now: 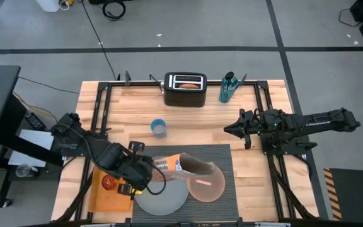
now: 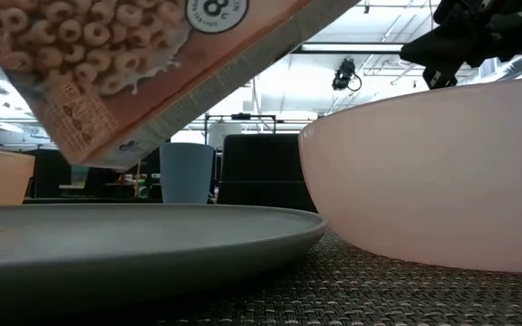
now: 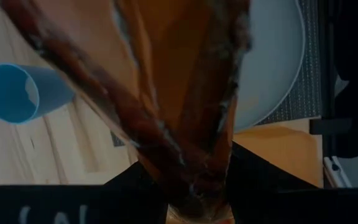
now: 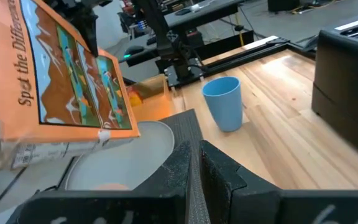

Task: Arrange a breakfast setting
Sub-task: Pour the cereal from the cereal box into the light orange bowl

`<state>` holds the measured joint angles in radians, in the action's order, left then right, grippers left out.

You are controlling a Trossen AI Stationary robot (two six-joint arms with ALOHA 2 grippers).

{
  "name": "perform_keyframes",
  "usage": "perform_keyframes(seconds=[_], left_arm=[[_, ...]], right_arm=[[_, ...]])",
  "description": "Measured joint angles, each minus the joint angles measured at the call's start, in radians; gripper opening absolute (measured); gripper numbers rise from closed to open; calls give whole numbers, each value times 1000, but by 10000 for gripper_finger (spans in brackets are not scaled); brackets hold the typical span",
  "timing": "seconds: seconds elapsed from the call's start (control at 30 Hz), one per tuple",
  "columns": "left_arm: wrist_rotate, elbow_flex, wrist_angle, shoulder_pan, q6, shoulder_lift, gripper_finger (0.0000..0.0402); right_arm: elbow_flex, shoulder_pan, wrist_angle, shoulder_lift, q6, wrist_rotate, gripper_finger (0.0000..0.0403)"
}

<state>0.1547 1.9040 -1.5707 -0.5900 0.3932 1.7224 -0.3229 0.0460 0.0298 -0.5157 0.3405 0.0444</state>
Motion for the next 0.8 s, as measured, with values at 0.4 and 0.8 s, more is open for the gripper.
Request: perform_keyframes(seconds=[0.4, 0.8], left_arm=[[-8, 48, 1, 6, 35, 47, 127], [78, 19, 1, 64, -98, 48, 126]], right_arm=[[0, 123, 114, -50, -44, 1, 37], [-169, 330, 155, -266, -333, 194, 13]])
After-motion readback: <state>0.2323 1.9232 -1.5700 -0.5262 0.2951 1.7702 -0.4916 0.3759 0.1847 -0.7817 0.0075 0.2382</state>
